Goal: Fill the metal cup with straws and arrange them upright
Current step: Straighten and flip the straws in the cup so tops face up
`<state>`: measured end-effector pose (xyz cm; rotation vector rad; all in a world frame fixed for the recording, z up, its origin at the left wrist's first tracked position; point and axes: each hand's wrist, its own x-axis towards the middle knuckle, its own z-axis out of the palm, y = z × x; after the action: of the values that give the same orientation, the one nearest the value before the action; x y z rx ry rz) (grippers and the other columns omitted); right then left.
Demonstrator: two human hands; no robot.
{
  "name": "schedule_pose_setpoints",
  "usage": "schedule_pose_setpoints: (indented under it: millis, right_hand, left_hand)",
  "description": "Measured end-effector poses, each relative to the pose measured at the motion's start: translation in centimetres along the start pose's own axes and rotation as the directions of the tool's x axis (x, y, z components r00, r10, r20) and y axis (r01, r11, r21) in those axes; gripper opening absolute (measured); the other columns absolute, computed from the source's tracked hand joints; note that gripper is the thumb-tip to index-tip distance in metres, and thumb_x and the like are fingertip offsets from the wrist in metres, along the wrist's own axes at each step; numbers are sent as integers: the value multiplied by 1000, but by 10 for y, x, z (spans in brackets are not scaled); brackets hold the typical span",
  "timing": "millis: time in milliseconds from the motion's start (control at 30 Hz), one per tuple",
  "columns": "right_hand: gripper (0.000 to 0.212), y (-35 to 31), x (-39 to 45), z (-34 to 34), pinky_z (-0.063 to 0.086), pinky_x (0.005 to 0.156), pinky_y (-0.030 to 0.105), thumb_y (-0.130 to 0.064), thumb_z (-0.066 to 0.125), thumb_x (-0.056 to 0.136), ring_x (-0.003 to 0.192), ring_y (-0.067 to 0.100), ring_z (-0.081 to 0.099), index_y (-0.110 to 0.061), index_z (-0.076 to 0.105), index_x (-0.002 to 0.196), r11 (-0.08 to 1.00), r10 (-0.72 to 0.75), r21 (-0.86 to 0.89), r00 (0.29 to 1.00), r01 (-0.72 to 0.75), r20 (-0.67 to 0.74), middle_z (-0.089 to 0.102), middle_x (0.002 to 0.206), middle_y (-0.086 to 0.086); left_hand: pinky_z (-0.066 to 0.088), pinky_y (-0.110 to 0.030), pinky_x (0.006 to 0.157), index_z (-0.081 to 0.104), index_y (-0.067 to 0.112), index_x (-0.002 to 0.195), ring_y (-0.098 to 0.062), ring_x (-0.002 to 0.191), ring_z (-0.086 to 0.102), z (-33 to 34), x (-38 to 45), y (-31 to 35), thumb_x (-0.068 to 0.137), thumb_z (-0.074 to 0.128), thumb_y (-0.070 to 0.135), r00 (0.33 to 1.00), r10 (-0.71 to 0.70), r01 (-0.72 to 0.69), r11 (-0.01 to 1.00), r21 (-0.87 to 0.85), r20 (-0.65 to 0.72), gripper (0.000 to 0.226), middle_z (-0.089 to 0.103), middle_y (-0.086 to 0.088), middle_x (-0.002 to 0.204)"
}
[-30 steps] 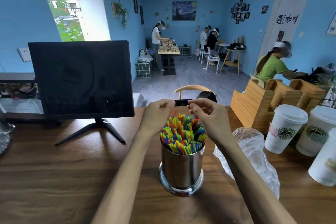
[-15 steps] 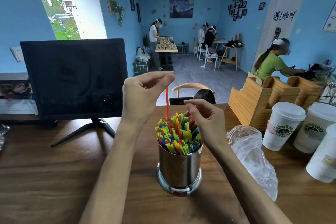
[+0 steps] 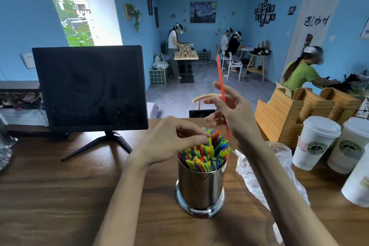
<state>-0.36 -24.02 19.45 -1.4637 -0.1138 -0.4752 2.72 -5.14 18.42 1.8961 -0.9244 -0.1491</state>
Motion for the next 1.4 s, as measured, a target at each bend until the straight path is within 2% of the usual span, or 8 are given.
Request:
schedule_pose_setpoints:
  millis: [200, 300, 433, 667, 900, 967, 1267, 1400]
  right_hand:
    - [26, 28, 4, 1, 34, 52, 24, -9, 39, 109, 54, 10, 42, -16, 55, 128, 997, -69, -25, 997, 68, -34, 55, 75, -2]
    - [18, 31, 3, 1, 27, 55, 27, -6, 39, 108, 56, 11, 36, -16, 54, 106, 982, -64, 174, 995, 76, -75, 46, 67, -4]
    - [15, 38, 2, 4, 41, 62, 25, -6, 50, 103, 62, 10, 50, -17, 56, 110, 992, -34, 122, 997, 41, -64, 55, 69, -5]
    - [54, 44, 5, 2, 54, 63, 29, -8, 44, 107, 66, 23, 58, -45, 36, 146, 985, -168, -34, 986, 168, -16, 63, 83, 7]
    - [15, 62, 1, -6, 58, 81, 27, -26, 58, 102, 84, 2, 69, -27, 72, 108, 778, -232, -602, 973, 182, -5, 74, 95, -11]
    - [25, 69, -1, -10, 58, 82, 24, -38, 60, 99, 90, 1, 67, -21, 77, 107, 701, -138, -702, 990, 128, 43, 75, 101, -8]
    - [35, 65, 0, -17, 48, 94, 20, -40, 42, 107, 107, -2, 64, -29, 66, 130, 848, 39, -529, 992, 29, 117, 74, 106, -15]
    - [38, 67, -2, -22, 48, 92, 17, -11, 49, 105, 115, -3, 59, -35, 60, 132, 873, 52, -485, 981, 47, 188, 67, 122, -13]
  left_hand:
    - [48, -10, 72, 76, 32, 93, 5, 80, 66, 4, 20, -46, 95, 69, 26, 891, -77, 143, 983, 116, -447, 9, 73, 17, 77]
    - [48, -9, 71, 78, 28, 97, 8, 81, 65, 8, 23, -59, 96, 69, 27, 862, -98, 159, 984, 81, -497, 9, 72, 19, 81]
    - [52, -16, 74, 78, 24, 103, 1, 84, 67, 13, 21, -65, 97, 67, 29, 848, -118, 172, 983, 58, -517, 13, 71, 20, 86]
    - [57, -22, 77, 73, 32, 94, -3, 82, 68, 11, 24, -60, 97, 67, 26, 855, -119, 159, 987, 38, -505, 9, 73, 15, 83]
    - [52, -15, 78, 76, 25, 105, 0, 94, 65, 12, 23, -65, 96, 68, 24, 878, -111, 163, 984, 72, -465, 12, 69, 19, 91]
    - [50, -13, 75, 76, 24, 108, 2, 93, 64, 12, 24, -67, 97, 67, 27, 879, -117, 178, 980, 92, -461, 15, 68, 18, 91]
    - [46, -12, 68, 75, 26, 110, 1, 88, 65, 19, 45, -60, 100, 60, 38, 930, -236, 263, 963, 63, -281, 22, 69, 14, 93]
    - [51, -13, 68, 73, 31, 97, 2, 79, 66, 21, 52, -59, 100, 60, 41, 936, -295, 313, 947, 73, -191, 17, 72, 13, 89]
